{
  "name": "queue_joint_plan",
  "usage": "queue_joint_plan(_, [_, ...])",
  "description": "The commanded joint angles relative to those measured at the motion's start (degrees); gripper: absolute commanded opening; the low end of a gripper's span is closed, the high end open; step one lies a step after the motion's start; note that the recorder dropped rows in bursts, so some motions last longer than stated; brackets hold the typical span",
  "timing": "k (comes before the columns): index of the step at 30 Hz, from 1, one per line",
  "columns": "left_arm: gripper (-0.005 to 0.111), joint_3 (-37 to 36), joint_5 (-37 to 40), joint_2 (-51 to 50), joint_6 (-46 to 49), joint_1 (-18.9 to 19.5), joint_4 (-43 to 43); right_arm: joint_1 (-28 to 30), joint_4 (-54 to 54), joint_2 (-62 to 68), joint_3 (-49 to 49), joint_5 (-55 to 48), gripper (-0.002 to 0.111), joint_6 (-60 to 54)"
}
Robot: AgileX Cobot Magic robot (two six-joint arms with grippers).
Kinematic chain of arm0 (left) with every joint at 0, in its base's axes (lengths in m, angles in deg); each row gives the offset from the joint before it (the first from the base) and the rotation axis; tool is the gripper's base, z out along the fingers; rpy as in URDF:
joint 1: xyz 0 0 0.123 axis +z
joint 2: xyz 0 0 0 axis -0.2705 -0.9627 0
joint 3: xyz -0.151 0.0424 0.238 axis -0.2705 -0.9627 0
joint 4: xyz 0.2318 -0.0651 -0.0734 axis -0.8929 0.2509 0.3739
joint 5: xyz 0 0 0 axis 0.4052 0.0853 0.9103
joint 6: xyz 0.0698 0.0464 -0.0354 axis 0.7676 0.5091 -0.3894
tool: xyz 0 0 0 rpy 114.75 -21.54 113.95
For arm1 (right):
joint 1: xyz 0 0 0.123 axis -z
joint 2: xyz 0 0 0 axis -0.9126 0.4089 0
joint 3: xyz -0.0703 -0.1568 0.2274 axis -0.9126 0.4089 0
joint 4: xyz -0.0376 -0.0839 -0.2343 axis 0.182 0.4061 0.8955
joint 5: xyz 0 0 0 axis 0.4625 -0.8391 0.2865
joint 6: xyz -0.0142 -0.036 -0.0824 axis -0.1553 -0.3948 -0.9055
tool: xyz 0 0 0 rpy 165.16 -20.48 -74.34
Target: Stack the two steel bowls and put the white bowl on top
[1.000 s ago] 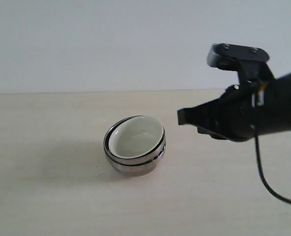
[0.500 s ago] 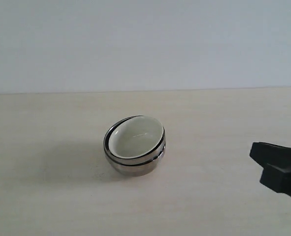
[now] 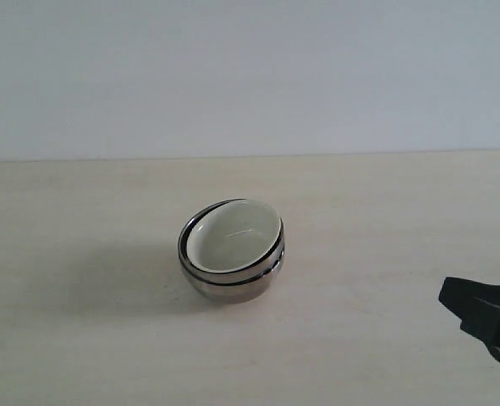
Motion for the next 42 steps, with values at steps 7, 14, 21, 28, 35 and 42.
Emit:
queue_joint_plan(7, [0.004,-0.2,-0.4,0.2,-0.6,0.0,0.4,0.3,0.4,-2.4,0.2,-0.1,0.000,-0.1])
queue_joint_plan(14, [0.004,-0.2,-0.4,0.2,-0.6,0.0,0.4,0.8,1.2,-14.2,0.2,-1.6,0.000,-10.9])
queue_joint_plan(21, [0.004,-0.2,-0.4,0.2,-0.6,0.0,0.4,9.3,0.8,-27.0,0.2,-13.2,0.000,-14.5])
queue_joint_plan(28, [0.004,-0.2,-0.4,0.2,-0.6,0.0,0.4,13.7,0.7,-37.0,5.0,-11.4,0.000,-12.3])
queue_joint_plan(35, [0.004,-0.2,-0.4,0.2,-0.6,0.0,0.4,16.4,0.9,-43.7,8.8,-13.4,0.000,-14.2])
queue_joint_plan(42, [0.004,-0.2,-0.4,0.2,-0.6,0.0,0.4,20.5,1.3,-44.9,8.8,-24.5,0.000,-25.5])
